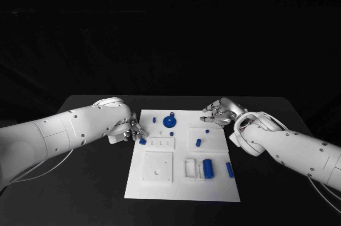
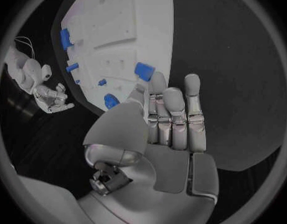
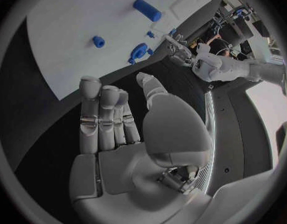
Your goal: Assemble the parts on the task board
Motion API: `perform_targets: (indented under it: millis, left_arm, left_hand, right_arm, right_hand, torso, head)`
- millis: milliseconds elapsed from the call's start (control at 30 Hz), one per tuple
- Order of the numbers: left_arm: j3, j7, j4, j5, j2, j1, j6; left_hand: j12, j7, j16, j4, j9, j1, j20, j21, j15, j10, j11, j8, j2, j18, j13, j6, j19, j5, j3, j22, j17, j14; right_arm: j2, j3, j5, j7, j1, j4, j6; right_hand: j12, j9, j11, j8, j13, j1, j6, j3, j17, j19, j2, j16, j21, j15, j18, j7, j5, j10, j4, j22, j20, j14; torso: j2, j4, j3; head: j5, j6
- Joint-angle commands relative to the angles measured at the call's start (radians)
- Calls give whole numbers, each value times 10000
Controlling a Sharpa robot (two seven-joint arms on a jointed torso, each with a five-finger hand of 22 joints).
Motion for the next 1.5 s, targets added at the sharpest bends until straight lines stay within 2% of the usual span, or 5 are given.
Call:
perform_targets:
  millis: [33, 700, 833, 1067, 1500]
  left_arm:
    - [-3, 115, 97, 100, -114, -10, -342]
    - [1, 883, 971, 91, -1111, -9, -2071]
    - [0, 624, 1122, -298, -1275, -9, -1582]
    - [-2, 289, 1180, -733, -1247, -10, -563]
    - [-4, 179, 1200, -680, -1075, -13, 433]
  left_hand:
    - [-64, 31, -14, 116, -12, -59, 8, -51, 0, 425, 26, -50, -113, -75, 5, 59, 9, -40, 7, 192, -15, -47]
    - [-550, 317, -432, 472, -840, 320, 97, -530, 106, 424, 160, -209, -1282, -62, -247, -557, 84, -382, 540, 170, -198, -53]
    - [-594, 253, -462, 759, -781, -176, 68, -565, 89, 409, 145, -69, -2042, -75, -275, -491, 78, -508, 83, 169, -193, -90]
    - [-789, 304, -513, 1637, -806, -80, 106, -678, 131, 415, 178, -65, -2181, -75, -371, -724, 26, -509, -667, 175, -147, -185]
    - [-804, 375, -471, 1672, -1015, -542, 131, -746, 160, 407, 213, -389, -2279, -75, -347, -806, 17, -507, -661, 191, -59, -244]
  right_arm:
    - [-1, 4, -24, 59, -9, 6, 80]
    - [-62, 4, -10, 72, -25, 13, 49]
    - [-67, 4, -7, 72, -32, 13, 48]
    - [-60, 4, -4, 70, -50, 8, 47]
    - [-43, 4, 1, 69, -69, -2, 61]
  right_hand:
    - [-21, -10, 7, -37, -5, -98, 2, 51, -13, 419, -1, -55, 19, -31, 141, 25, 54, 6, 26, 540, 2, 48]
    - [-26, -11, 7, -37, -10, -125, 1, 74, -16, 419, -1, -58, 14, -31, 141, 26, 49, -1, 31, 537, 2, 48]
    - [-26, -11, 7, -37, -10, -125, 1, 74, -16, 419, -1, -58, 14, -31, 141, 26, 49, -1, 31, 537, 2, 48]
    - [-39, -11, 10, -39, -26, -115, -21, 67, -17, 419, -6, -59, 1, -30, 142, 29, 43, -11, 26, 535, 3, 51]
    - [-39, -11, 10, -39, -26, -115, -21, 67, -17, 419, -6, -59, 1, -30, 142, 29, 43, -11, 26, 535, 3, 51]
  torso:
    - [5, -4, 3]
    - [2, -3, 4]
    - [-1, -2, -2]
    - [3, -8, -9]
    - [10, -12, 13]
  head:
    - [4, 20]
    - [39, 69]
    - [39, 65]
    - [62, 74]
    - [45, 56]
